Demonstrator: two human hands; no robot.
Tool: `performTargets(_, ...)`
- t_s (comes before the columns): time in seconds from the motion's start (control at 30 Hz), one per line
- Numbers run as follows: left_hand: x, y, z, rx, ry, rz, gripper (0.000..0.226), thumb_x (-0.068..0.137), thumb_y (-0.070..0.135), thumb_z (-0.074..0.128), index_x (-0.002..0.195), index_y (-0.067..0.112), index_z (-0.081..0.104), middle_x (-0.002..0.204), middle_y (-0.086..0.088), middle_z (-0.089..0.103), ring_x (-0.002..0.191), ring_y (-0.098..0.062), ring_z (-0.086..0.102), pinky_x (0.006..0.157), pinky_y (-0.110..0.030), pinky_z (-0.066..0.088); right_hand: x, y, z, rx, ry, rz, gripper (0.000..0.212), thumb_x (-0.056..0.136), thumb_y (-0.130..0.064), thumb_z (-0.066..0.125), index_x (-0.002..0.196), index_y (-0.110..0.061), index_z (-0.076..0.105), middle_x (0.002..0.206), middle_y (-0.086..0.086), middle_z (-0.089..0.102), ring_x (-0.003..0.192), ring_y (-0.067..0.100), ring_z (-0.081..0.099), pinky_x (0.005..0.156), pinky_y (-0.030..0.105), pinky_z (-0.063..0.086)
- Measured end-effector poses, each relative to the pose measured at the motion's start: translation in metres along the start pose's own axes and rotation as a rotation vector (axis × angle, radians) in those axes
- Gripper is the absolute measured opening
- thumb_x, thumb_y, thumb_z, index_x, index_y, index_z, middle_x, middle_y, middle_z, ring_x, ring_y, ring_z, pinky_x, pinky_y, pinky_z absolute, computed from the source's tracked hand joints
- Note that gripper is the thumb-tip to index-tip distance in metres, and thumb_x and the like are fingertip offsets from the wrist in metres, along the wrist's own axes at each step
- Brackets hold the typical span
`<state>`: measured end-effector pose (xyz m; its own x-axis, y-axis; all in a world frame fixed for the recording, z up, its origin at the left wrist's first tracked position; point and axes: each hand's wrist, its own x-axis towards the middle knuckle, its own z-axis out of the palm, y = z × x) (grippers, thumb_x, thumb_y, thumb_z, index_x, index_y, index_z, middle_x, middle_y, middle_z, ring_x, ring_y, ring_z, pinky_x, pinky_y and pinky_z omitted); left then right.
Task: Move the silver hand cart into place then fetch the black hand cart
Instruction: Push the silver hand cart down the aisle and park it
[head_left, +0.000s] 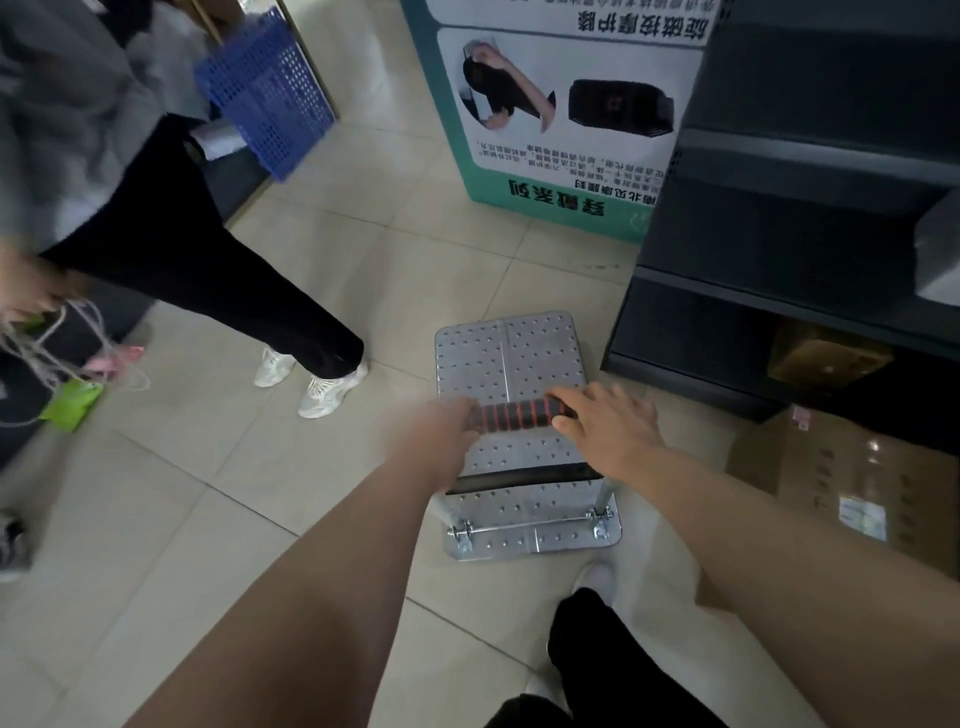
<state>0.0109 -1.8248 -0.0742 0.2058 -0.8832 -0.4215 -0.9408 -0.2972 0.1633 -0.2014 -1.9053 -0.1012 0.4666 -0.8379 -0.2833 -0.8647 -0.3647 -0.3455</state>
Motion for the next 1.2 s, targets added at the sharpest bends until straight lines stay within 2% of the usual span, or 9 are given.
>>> performTargets(0.27, 0.094, -0.016, -0.047, -0.025, 0.025, -0.02, 0.03, 0.097, 0.037, 0.039, 0.127, 0.034, 0.038, 0.116, -0.009, 0.049, 0.111, -0.032, 0.044, 0.104, -0.052, 0.029, 0.103, -0.009, -0.03, 0.003, -0.002, 0.004, 0.034, 0.093, -0.048, 0.04, 0.126, -0.046, 0.037, 0.116, 0.001, 0.054, 0.114, 0.024, 0.044, 0.099, 0.052, 0.032)
performTargets(0.5, 0.175, -0.034, -0.087, -0.031, 0.029, 0.05, 0.029, 0.097, 0.039, 0.038, 0.125, 0.034, 0.039, 0.115, -0.008, 0.049, 0.109, -0.031, 0.045, 0.102, -0.05, 0.029, 0.183, -0.019, -0.055, -0.001, 0.001, 0.053, 0.033, 0.093, -0.046, 0.04, 0.126, -0.045, 0.038, 0.113, 0.001, 0.055, 0.11, 0.025, 0.046, 0.094, 0.046, 0.034)
performTargets(0.8, 0.284, -0.073, -0.138, -0.016, 0.013, 0.131, 0.03, 0.096, 0.039, 0.039, 0.125, 0.032, 0.038, 0.118, -0.012, 0.048, 0.108, -0.034, 0.044, 0.101, -0.05, 0.029, 0.282, -0.048, -0.079, 0.06, 0.036, 0.144, 0.036, 0.095, -0.04, 0.041, 0.131, -0.044, 0.039, 0.116, 0.004, 0.052, 0.111, 0.027, 0.043, 0.099, 0.043, 0.027)
performTargets(1.03, 0.331, -0.092, -0.161, -0.006, 0.055, 0.139, 0.031, 0.095, 0.038, 0.04, 0.126, 0.033, 0.037, 0.118, -0.011, 0.048, 0.109, -0.033, 0.044, 0.103, -0.053, 0.028, 0.335, -0.06, -0.084, 0.075, 0.08, 0.151, 0.032, 0.094, -0.04, 0.042, 0.125, -0.044, 0.039, 0.11, 0.003, 0.052, 0.108, 0.027, 0.045, 0.096, 0.045, 0.03)
performTargets(1.2, 0.348, -0.097, -0.166, -0.008, 0.096, 0.137, 0.033, 0.094, 0.039, 0.042, 0.126, 0.035, 0.038, 0.119, -0.011, 0.049, 0.11, -0.034, 0.044, 0.104, -0.053, 0.028, 0.352, -0.06, -0.084, 0.069, 0.112, 0.158, 0.038, 0.094, -0.044, 0.041, 0.131, -0.045, 0.035, 0.117, 0.004, 0.053, 0.113, 0.027, 0.044, 0.101, 0.048, 0.028)
